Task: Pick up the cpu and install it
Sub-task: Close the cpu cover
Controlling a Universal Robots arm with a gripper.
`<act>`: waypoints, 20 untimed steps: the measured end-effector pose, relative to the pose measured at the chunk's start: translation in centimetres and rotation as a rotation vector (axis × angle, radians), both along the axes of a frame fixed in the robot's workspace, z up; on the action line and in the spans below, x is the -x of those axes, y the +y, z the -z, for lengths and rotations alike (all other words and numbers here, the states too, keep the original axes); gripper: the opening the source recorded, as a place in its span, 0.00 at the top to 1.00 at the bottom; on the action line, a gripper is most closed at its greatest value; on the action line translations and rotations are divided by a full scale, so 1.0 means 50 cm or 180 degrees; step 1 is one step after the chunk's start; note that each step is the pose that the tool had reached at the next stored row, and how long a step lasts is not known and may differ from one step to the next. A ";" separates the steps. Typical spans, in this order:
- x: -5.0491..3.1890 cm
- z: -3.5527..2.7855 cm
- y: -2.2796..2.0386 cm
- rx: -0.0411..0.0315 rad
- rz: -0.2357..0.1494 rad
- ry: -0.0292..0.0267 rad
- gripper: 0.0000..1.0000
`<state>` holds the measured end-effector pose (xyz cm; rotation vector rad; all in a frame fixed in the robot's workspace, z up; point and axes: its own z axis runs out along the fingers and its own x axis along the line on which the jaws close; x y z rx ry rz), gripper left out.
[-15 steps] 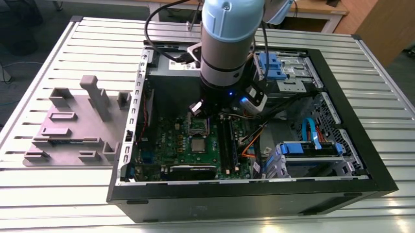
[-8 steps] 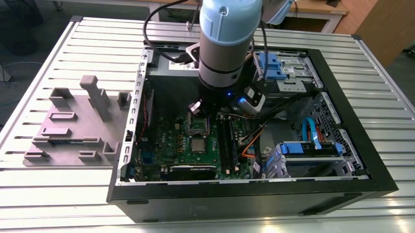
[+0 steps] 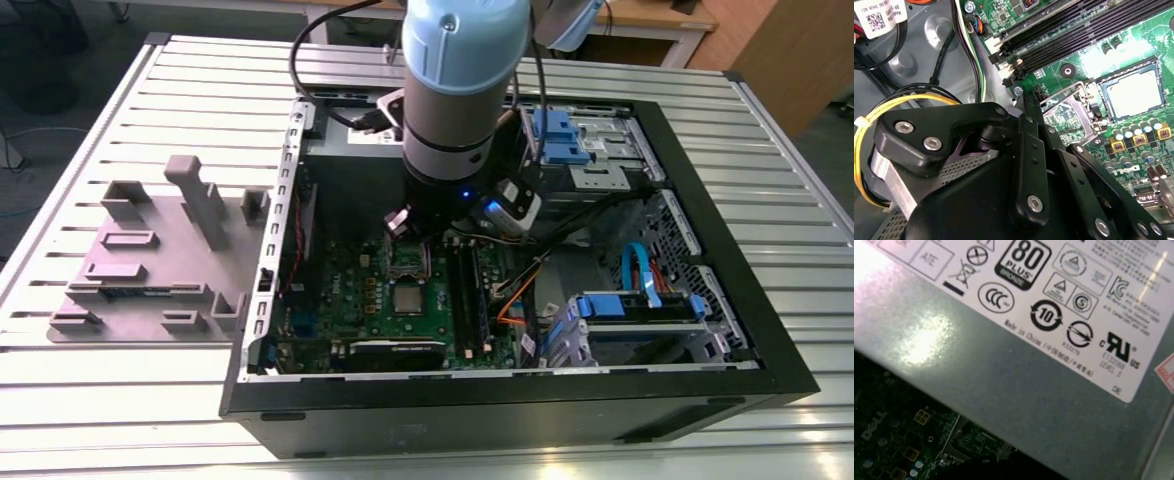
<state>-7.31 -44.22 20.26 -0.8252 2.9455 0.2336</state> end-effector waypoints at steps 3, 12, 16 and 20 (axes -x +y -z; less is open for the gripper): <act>0.001 0.000 -0.0003 -0.0001 0.0000 -0.0002 0.89; 0.001 -0.010 -0.0031 -0.0003 0.0000 -0.0009 0.89; 0.001 -0.019 -0.0048 -0.0007 0.0000 -0.0012 0.89; 0.001 -0.030 -0.0074 -0.0011 0.0000 -0.0016 0.89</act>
